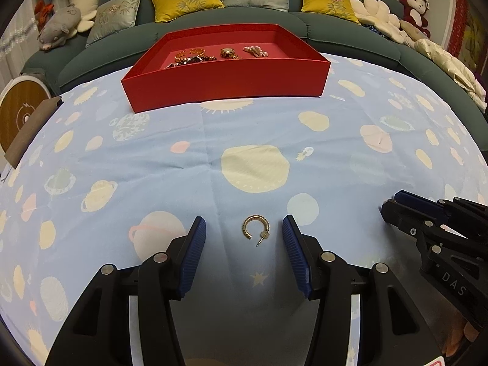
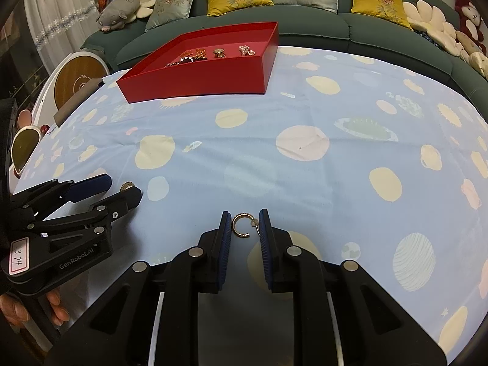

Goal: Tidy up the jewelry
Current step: 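Grasp the other gold hoop earring with the left gripper while the right gripper holds its earring, then carry both hoop earrings with both grippers over the red tray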

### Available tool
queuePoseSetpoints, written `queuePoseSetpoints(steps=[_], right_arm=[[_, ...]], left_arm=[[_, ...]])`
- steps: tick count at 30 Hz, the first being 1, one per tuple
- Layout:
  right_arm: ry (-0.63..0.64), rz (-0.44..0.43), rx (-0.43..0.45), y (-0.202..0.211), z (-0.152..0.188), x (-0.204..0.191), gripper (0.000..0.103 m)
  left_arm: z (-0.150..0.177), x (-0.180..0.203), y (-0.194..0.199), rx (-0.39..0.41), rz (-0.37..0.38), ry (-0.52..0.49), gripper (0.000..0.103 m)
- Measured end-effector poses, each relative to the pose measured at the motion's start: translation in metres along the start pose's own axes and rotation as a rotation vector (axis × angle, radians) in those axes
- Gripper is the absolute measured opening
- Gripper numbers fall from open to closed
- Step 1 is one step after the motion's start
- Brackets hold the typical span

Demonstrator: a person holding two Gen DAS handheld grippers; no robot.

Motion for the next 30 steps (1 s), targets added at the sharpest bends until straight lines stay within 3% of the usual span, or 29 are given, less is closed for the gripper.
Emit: queuePoseSetpoints(steps=[6,15,30], right_arm=[[-0.001,-0.003,-0.001,0.001,0.000,0.000,0.018],[-0.002,-0.002,-0.002,0.001,0.002,0.000,0.018],[0.026,-0.030,-0.016,0.002,0.005,-0.018,0.018]], left_arm=[[-0.002,0.003,-0.002,0.020,0.001,-0.011,0.048],[-0.004,0.005,-0.001,0.024,0.048,-0.018,0.014],[-0.001,0.000,0.004,-0.009,0.074,0.002,0.014]])
Point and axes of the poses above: each gripper's, at about its wrist camera, not at the fingertips, and y roughly against the way its jaws point, x to its right, z to its underside, the point moved 4 cm from there along -y, roughly the way its jaws point, and after that the axes turned 3 degrees about -y, right-handed, at the moved point
